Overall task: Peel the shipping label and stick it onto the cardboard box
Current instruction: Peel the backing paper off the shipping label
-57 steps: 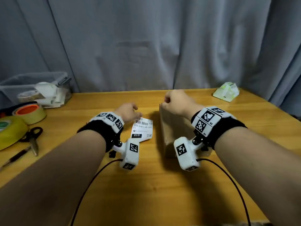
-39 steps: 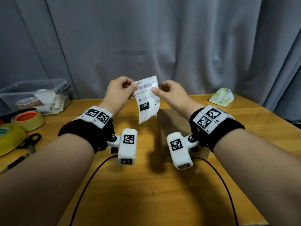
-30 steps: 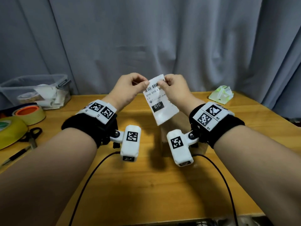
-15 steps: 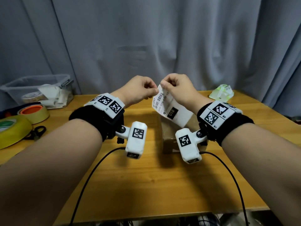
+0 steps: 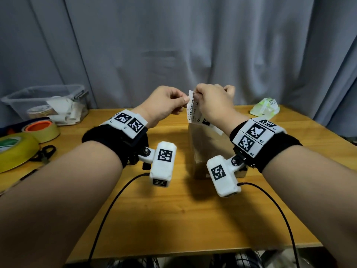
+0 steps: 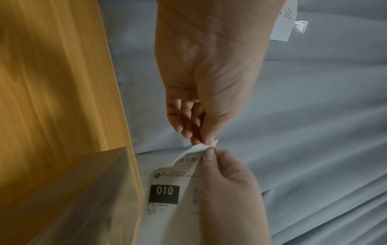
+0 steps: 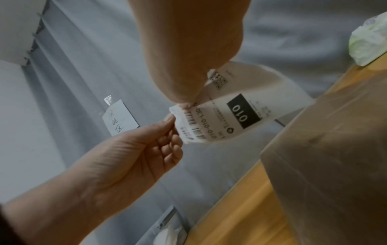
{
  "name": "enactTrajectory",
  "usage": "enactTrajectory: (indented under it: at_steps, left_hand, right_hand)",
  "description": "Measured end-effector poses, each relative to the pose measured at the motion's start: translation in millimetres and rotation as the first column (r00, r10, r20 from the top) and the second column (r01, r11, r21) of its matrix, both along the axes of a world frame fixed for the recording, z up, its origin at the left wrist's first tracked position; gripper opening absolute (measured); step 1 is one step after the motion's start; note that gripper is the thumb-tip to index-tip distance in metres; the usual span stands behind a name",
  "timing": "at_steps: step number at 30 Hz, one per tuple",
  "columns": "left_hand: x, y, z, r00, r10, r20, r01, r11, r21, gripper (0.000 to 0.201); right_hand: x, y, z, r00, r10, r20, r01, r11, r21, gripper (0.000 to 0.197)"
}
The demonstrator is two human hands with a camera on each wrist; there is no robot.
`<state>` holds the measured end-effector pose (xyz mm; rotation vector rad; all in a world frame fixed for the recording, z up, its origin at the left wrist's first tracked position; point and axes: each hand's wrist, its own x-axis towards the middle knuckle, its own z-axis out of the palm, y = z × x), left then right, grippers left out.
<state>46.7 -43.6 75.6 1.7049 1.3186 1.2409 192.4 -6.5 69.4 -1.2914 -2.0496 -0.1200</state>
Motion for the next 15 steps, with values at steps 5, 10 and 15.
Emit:
enactTrajectory:
  at_steps: [5, 10, 15]
  left_hand:
    - [1, -1, 2, 1.000, 0.026, 0.017, -0.026, 0.999, -0.034, 0.015]
    - [2, -1, 1, 0.988, 0.059, 0.143, -0.059, 0.998, -0.006, 0.020]
    - [2, 0, -2, 0.964, -0.016, 0.266, 0.001, 0.998, 0.055, 0.013]
  right_hand:
    - [-4, -3, 2, 0.997, -0.017, 0.075, 0.013, 0.998, 0.055, 0.016]
    - [-5, -9, 4, 0.999, -0.006, -0.039, 0.016, 0.968, 0.251, 0.020]
    - [-12, -13, 0, 0.850, 0.305, -0.429, -0.329, 0.944, 0.019, 0.016]
